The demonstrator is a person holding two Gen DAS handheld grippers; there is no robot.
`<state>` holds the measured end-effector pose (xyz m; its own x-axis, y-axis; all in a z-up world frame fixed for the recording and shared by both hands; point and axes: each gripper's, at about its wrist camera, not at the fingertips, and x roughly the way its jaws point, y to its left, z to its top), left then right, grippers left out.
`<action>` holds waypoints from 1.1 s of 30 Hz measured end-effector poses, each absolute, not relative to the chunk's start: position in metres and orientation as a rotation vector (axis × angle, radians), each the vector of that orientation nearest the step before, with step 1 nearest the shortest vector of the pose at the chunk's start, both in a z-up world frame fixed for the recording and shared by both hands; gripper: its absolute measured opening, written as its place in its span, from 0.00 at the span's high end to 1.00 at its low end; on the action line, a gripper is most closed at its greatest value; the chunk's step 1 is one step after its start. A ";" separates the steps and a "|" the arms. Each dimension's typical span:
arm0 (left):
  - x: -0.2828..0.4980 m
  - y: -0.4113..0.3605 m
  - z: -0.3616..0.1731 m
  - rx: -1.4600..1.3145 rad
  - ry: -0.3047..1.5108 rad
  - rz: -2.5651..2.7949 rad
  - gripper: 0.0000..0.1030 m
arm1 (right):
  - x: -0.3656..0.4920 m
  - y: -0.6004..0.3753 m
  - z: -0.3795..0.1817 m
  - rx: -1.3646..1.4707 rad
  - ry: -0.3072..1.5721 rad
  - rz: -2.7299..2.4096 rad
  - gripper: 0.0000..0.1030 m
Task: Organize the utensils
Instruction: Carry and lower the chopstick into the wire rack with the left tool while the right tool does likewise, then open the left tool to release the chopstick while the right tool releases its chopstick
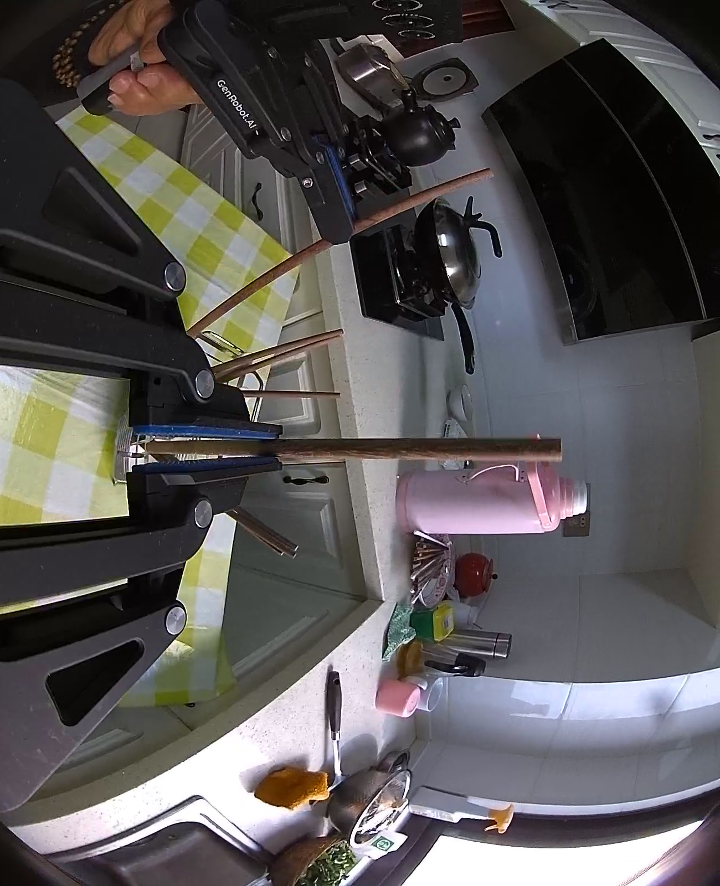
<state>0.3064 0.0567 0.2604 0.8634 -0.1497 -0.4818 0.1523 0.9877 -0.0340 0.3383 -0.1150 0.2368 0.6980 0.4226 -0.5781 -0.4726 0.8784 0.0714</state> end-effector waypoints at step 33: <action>0.377 0.072 0.173 -0.031 0.663 -0.112 0.94 | 0.402 -0.102 0.156 -0.087 0.809 0.469 0.93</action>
<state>0.3768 0.0718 0.1732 0.7821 -0.1133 -0.6128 0.0938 0.9935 -0.0640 0.4024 -0.1023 0.1563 0.5939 0.3706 -0.7141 -0.4361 0.8941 0.1014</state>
